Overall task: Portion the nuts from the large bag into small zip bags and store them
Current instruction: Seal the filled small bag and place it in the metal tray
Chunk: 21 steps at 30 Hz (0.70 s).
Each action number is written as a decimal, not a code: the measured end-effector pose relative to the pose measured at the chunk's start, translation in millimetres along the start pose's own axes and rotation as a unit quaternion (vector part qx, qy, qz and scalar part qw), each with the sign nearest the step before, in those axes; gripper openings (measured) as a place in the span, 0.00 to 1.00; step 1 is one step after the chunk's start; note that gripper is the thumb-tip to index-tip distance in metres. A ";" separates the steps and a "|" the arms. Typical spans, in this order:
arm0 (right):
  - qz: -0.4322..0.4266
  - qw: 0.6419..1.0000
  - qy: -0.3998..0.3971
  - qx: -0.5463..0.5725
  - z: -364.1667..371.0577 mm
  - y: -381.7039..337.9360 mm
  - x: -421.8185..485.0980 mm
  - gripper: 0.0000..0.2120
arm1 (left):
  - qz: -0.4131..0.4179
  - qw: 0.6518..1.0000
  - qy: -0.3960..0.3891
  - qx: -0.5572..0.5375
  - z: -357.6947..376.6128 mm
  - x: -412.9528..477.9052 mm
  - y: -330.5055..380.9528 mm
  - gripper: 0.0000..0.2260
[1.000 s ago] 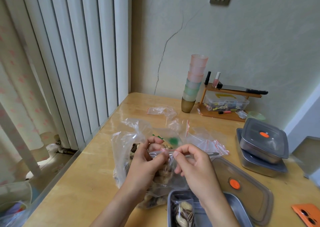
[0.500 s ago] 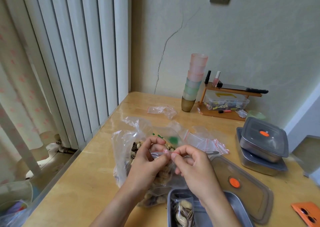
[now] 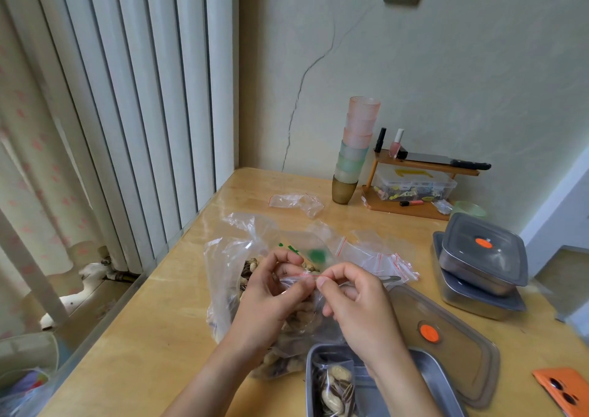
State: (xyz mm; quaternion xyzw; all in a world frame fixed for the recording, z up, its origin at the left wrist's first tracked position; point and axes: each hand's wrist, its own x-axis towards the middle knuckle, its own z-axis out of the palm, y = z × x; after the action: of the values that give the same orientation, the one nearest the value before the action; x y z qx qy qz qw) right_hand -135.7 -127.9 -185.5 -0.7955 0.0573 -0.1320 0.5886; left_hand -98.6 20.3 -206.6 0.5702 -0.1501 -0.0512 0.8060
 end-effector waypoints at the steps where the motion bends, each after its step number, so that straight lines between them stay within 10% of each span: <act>1: 0.001 1.000 0.005 0.005 -0.3 0.0 0.0 0.06 | -0.001 1.000 0.005 -0.002 -0.2 0.2 -1.1 0.12; 21: -0.002 1.000 -0.012 -0.003 -1.9 5.9 1.4 0.05 | 0.015 0.999 0.018 0.033 -2.4 0.4 -7.0 0.09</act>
State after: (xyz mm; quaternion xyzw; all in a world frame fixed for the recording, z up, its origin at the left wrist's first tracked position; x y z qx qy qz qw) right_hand -134.6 -131.8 -190.4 -0.7986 0.0493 -0.1237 0.5869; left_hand -96.8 20.0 -213.8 0.5950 -0.1458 -0.0243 0.7900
